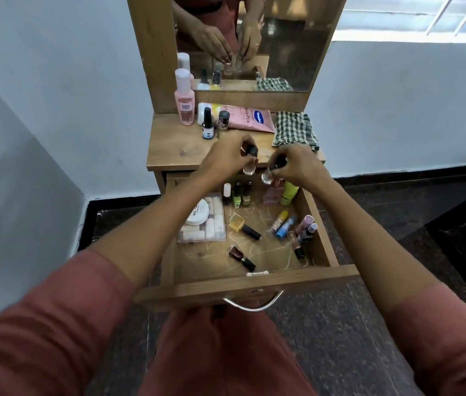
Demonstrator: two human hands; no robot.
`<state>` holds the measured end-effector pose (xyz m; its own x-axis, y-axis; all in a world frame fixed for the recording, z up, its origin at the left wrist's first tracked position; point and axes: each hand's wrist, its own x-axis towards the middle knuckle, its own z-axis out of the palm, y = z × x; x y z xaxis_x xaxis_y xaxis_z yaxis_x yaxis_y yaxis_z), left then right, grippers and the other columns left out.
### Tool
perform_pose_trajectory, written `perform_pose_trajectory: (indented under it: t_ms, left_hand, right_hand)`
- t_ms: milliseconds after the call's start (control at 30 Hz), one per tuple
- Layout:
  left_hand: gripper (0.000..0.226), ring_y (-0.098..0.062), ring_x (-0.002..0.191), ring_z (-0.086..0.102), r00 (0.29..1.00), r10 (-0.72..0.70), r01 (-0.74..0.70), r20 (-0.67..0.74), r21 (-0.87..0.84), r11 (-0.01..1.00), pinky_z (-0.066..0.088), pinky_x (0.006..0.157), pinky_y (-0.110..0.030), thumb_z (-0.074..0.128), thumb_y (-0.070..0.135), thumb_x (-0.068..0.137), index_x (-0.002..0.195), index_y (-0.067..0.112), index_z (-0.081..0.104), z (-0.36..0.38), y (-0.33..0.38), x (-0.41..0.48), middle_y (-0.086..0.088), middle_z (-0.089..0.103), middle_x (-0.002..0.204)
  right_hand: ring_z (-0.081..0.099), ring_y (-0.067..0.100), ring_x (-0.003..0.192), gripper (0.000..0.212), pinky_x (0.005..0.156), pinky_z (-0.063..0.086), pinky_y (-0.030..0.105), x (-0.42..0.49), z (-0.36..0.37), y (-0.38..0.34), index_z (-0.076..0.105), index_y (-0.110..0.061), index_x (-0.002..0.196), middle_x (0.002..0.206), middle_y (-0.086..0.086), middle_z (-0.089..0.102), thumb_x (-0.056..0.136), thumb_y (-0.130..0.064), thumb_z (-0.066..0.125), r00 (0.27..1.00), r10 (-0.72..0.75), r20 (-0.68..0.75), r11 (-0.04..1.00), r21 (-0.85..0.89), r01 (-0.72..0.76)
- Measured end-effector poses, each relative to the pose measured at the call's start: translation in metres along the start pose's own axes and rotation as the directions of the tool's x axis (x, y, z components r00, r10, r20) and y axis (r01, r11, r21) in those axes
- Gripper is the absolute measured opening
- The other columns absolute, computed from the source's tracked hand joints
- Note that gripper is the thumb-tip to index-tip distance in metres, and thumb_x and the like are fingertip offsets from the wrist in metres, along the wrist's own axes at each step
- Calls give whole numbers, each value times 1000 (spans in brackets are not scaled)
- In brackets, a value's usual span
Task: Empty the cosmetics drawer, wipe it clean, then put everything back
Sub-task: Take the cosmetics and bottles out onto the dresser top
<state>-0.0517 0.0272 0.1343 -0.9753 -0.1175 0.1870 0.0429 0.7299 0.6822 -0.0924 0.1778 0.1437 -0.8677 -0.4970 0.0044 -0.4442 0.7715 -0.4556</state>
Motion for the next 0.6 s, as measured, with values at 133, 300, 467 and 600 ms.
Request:
perform_pose_trajectory:
  t_ms: [133,300,467,600]
  left_hand:
    - [23,-15,87,59,999,18,-14,-48,81,997,47,75,-25,68,9,79,101,6,64,-18,1,32,-7,66,100]
    - [22,-14,84,58,994,9,10,-108,175,984,46,71,-24,70,9,77,98,6,67,-29,-12,65,-8,67,100]
    - [19,-19,99,60,993,0,32,-115,277,960,41,80,-23,71,15,76,95,11,69,-28,-23,84,-7,68,100]
    - [19,-20,116,48,990,-3,56,-138,386,921,24,100,-35,66,23,80,98,17,68,-22,-32,89,-3,66,106]
  right_hand:
    - [62,27,97,30,85,52,38,40,-8,-13,67,-4,98,103,16,67,70,-10,76,990,-17,-138,999,46,24]
    - [63,26,92,30,83,53,41,76,-11,-26,67,0,97,99,18,68,68,-3,75,983,-24,-180,994,102,43]
    - [65,28,87,22,78,53,45,100,1,-27,66,4,91,93,20,68,69,3,69,981,-26,-194,996,84,43]
    - [63,29,84,17,73,53,43,110,14,-27,65,3,88,90,18,68,71,3,62,977,-49,-207,996,59,62]
